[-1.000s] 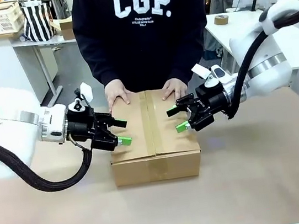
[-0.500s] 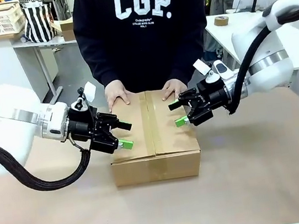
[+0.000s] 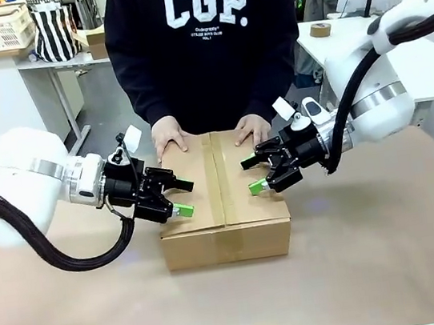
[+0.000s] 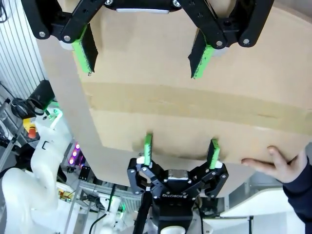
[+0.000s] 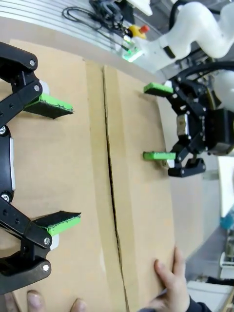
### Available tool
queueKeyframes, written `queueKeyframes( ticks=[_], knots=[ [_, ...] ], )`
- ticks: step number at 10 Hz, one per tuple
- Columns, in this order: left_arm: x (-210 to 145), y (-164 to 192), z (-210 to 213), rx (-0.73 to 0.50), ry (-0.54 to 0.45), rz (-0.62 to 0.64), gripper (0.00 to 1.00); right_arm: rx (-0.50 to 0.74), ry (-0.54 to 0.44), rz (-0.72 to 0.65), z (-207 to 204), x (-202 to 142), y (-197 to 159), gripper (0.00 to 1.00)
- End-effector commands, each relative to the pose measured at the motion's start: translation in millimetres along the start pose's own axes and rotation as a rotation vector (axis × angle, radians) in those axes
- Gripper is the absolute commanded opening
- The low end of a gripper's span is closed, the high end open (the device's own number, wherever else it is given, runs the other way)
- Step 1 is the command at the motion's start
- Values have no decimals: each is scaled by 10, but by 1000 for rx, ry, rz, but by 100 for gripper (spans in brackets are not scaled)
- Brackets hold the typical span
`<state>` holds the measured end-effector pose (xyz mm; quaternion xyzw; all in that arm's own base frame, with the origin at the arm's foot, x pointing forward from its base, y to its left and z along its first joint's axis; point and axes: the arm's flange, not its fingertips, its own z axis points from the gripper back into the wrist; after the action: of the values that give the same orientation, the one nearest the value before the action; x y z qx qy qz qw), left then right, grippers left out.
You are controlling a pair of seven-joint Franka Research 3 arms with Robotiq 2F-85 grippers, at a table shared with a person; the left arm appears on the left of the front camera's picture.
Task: Pack the gift set into the box.
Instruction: Press and hold the closed box until the human finishes sealing it.
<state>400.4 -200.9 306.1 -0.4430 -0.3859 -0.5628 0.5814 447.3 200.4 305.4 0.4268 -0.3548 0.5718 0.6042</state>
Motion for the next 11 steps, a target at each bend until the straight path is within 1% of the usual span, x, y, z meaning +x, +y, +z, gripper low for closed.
queueKeyframes(
  ticks=[1, 2, 4, 5, 6, 11],
  knots=[
    [-71, 63, 3, 1, 19, -1, 100, -6, 35, -1, -98, -62, -27, 100],
    [-100, 60, -9, -1, 49, 6, 100, -31, 110, -15, -117, -105, -43, 100],
    [-130, 45, -12, -17, 82, 23, 100, -5, 124, -29, -192, -169, -71, 100],
    [-118, 48, 1, 8, 64, 32, 100, 6, 130, -27, -199, -170, -78, 100],
    [-26, 38, -11, -3, 13, 2, 100, -3, 33, 6, -68, 14, -25, 100],
    [-26, 38, -11, -3, 13, 2, 100, -3, 33, 6, -68, 14, -25, 100]
  ],
)
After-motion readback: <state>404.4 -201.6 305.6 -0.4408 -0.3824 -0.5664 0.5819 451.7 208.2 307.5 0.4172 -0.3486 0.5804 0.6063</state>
